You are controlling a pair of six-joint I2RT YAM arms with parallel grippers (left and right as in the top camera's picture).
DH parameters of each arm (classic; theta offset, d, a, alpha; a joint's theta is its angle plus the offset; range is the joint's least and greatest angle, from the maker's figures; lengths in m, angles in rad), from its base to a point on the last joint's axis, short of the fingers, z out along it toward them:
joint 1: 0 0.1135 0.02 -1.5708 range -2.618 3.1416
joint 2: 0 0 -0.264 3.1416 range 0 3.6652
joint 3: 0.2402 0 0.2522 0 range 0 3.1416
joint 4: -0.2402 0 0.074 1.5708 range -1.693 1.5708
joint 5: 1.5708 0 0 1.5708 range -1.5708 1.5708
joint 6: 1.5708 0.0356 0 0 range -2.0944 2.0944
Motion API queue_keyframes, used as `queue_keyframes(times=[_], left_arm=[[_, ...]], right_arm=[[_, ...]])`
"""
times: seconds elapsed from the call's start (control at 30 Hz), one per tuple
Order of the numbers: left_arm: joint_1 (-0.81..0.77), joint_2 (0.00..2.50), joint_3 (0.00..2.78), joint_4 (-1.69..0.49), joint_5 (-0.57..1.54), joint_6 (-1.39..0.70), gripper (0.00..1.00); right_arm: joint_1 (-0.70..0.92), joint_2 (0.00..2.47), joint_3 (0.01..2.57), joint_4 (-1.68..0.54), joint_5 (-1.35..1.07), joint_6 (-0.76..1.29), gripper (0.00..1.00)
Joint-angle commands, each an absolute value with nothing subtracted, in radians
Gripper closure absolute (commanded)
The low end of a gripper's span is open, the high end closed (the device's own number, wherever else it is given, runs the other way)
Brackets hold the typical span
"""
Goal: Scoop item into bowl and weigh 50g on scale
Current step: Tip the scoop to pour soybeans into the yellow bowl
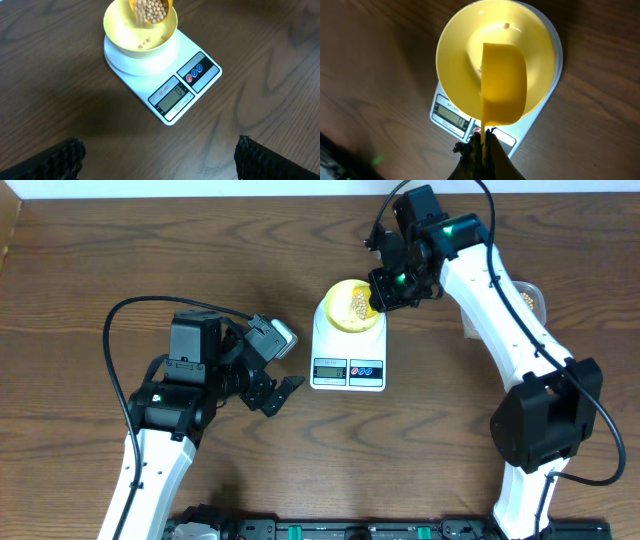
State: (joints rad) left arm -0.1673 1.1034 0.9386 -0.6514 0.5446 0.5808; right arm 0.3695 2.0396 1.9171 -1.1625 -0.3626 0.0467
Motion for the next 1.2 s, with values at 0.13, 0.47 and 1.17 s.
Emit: queue_keyframes(times=[0.13,0.47,1.17], left_arm=[[-0.163,1.103,0.937,-0.654,0.553,0.594,0.02],[-0.163,1.103,0.937,-0.654,0.553,0.595,0.02],[-0.163,1.103,0.937,-0.654,0.553,0.594,0.02]], right_arm=[[0.369,2.048,1.943,-1.144,-0.320,-0.068,0.99],[0.407,2.048,1.945,-1.118,-0.215,-0.157,0.99],[0.453,2.046,1.950,-1.087,-0.186,-0.246,0.99]])
